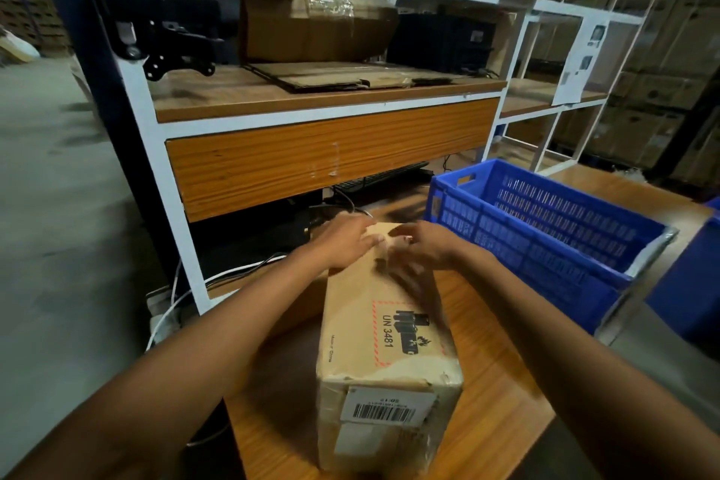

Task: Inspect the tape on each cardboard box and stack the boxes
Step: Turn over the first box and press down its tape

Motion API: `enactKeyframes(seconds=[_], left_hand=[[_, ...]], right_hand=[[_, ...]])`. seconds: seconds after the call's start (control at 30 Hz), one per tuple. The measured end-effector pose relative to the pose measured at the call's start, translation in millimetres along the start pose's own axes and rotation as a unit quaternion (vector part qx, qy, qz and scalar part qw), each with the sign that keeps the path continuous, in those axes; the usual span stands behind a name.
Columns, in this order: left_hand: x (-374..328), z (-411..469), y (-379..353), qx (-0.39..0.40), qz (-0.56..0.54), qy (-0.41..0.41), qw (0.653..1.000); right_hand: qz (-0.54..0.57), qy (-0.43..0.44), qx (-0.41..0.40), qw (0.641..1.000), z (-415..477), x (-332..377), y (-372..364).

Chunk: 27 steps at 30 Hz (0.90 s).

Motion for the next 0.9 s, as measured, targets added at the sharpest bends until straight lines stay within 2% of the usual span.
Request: enactKeyframes(seconds=[0.1, 0.2, 0.37, 0.5, 0.6, 0.67, 0.77, 0.83, 0.9], left_hand=[[9, 1, -21, -0.032, 0.069, -0.012, 0.997], [15, 5, -28, -0.059, 0.052, -0.005, 0.997], [21, 4, -24, 0.026, -0.021, 0.065, 0.997], [24, 7, -23, 0.014, -0.064, 0.086, 0.994], [23, 8, -25, -0.003, -0.081, 0.088, 0.993], [21, 5, -25, -0.064, -0.114, 0.083, 0.988], [21, -13, -26, -0.215, -0.211, 0.124, 0.945], [17, -35, -27, -0.23, -0.305, 0.149, 0.912], [8, -65, -30, -0.206, -0.43, 0.148, 0.866]], right_hand=[[-0.028, -0.021, -0.009, 0.999, 7, -3, -26], [-0.017, -0.037, -0.026, 0.999, 9, -10, -46], [-0.011, -0.044, -0.074, 0.996, -1, 0, -50], [0.027, 0.001, -0.112, 0.993, -39, 19, -58], [0.037, 0.055, -0.075, 0.995, -73, 28, -58], [0.032, 0.077, -0.031, 0.996, -91, 29, -59], [0.085, 0.072, -0.073, 0.991, -105, 26, -69], [0.2, 0.025, -0.121, 0.972, -108, 22, -74], [0.305, -0.043, -0.17, 0.936, -107, 18, -80]])
Point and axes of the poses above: each hand's wrist, its own z-axis towards the middle knuckle, its own y-axis out of the back of the hand, x = y × z, the point moved 1 cm from there along z, towards the middle knuckle, and after that the axes turned 14 degrees about -z, right-handed, at the moved point
